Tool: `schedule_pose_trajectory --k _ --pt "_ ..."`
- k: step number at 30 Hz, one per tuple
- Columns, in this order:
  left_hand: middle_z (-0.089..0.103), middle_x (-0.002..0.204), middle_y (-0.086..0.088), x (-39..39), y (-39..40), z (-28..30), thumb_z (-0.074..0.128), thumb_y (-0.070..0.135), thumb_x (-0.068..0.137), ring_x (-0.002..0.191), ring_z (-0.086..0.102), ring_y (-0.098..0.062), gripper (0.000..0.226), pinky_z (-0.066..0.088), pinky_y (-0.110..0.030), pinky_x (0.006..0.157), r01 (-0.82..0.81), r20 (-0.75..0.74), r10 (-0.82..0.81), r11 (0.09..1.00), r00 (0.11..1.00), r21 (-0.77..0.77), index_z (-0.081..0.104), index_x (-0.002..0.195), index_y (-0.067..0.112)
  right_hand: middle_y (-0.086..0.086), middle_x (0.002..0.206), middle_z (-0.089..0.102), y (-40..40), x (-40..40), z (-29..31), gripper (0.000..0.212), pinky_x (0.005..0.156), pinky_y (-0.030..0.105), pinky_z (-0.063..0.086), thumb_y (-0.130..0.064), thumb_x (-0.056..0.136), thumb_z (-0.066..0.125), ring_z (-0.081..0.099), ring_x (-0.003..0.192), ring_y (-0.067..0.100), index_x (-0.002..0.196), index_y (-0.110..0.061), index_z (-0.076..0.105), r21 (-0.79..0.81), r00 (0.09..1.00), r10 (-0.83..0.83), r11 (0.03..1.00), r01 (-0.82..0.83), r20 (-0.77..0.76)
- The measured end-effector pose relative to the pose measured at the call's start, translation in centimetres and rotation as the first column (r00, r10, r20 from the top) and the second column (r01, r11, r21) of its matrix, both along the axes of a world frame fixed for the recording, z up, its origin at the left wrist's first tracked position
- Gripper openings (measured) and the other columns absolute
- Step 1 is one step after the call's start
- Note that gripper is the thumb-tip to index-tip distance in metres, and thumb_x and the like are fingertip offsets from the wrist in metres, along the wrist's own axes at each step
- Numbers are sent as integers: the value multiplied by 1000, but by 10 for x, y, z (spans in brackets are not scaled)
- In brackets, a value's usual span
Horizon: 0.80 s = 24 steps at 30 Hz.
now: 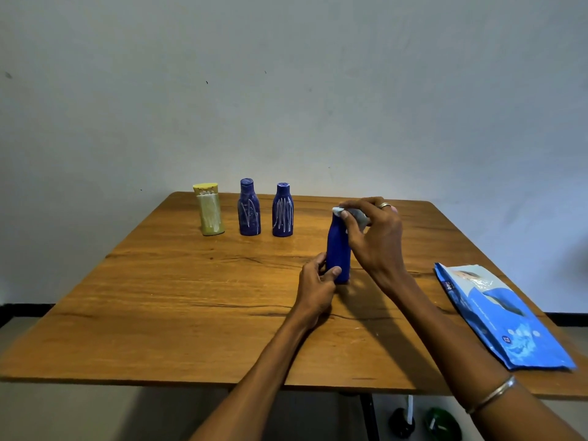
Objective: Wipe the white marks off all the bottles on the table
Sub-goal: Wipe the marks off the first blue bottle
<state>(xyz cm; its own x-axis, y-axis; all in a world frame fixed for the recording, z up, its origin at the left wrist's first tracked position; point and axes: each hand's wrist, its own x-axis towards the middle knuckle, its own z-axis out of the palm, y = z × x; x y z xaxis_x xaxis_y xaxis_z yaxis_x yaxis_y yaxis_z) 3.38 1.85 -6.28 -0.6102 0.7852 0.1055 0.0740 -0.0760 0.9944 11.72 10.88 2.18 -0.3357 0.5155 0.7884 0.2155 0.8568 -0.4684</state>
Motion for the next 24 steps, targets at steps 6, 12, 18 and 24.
schedule_pose_trajectory --k 6,12,18,24 --pt "67 130 -4 0 1 -1 55 6 100 117 66 -17 44 55 -45 102 -30 -39 29 999 999 -25 51 143 15 -4 110 75 11 5 8 24 87 51 55 -34 96 65 62 97 2 115 -23 75 -50 999 -19 999 22 41" --pt "65 133 -3 -2 2 -2 53 3 100 121 62 -13 43 55 -27 93 -32 -63 30 999 998 -19 52 141 18 3 113 70 11 12 28 23 83 31 52 -14 95 71 61 103 11 116 -20 77 27 951 91 994 -104 295" --pt "62 134 -7 -2 2 -2 51 5 102 97 73 -18 47 58 -22 71 -12 -52 10 999 999 -31 45 148 15 7 115 71 19 15 34 24 84 36 51 -21 99 65 59 101 14 121 -21 75 -42 931 9 999 6 364" --pt "62 134 -4 -2 2 -2 52 4 102 100 71 -13 46 58 -23 76 -16 -64 13 999 998 -49 47 146 17 7 114 71 7 17 27 24 88 42 54 -16 97 67 65 102 19 121 -17 75 14 941 -30 1000 27 337"
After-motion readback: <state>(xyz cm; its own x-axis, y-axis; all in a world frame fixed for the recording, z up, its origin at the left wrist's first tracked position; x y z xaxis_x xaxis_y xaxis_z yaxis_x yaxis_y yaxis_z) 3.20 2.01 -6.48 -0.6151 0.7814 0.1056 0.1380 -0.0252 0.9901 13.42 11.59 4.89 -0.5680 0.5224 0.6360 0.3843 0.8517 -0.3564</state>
